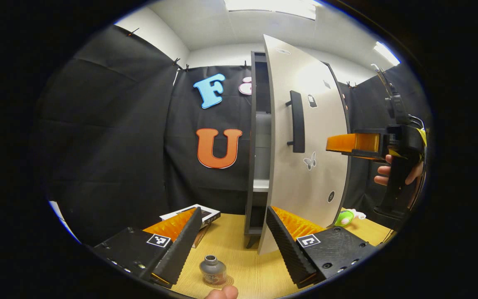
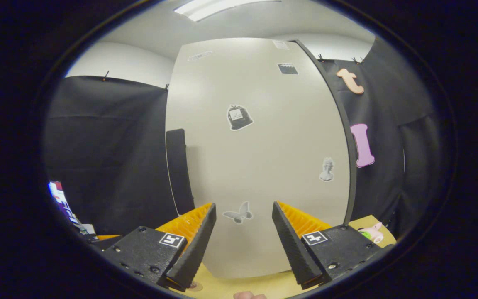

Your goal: Open the cabinet door with the right hand, grasp the bottle in the cabinet with the left hand and place it on the coaster, then close the cabinet door with the right hand.

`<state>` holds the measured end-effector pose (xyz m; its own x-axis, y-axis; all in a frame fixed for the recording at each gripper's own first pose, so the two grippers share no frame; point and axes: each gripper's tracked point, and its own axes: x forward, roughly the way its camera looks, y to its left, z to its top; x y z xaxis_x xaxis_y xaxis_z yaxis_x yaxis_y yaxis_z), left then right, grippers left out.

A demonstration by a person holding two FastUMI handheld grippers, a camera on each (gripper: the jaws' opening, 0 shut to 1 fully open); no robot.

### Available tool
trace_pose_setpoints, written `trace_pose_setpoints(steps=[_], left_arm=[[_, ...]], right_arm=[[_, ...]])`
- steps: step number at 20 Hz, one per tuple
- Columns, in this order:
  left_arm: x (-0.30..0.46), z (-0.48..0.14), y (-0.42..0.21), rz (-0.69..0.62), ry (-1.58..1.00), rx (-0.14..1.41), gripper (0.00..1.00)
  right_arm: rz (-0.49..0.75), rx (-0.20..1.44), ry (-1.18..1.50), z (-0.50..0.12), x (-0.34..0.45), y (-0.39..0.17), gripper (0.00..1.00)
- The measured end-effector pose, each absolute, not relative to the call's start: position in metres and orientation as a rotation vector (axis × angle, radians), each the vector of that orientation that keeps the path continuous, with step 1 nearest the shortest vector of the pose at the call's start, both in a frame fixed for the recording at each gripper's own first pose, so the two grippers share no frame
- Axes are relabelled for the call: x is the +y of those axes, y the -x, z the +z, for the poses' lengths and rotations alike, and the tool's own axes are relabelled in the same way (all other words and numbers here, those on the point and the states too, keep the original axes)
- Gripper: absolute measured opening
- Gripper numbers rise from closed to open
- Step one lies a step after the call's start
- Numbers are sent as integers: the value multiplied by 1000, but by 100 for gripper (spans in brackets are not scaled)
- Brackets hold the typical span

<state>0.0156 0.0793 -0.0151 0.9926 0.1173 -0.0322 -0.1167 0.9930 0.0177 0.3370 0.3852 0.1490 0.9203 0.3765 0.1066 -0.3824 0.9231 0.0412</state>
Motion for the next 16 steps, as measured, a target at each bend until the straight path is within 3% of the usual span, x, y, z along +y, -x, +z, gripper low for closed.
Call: trace_pose_setpoints(steps=[9,16], left_arm=[[32,-7,-10,52,-38,17,94],[-11,5,2,37,-49,-42,94]], right_arm=[[177,-188,-25,155,257,-263,89],[57,-102,-105,82,170,-214,89]])
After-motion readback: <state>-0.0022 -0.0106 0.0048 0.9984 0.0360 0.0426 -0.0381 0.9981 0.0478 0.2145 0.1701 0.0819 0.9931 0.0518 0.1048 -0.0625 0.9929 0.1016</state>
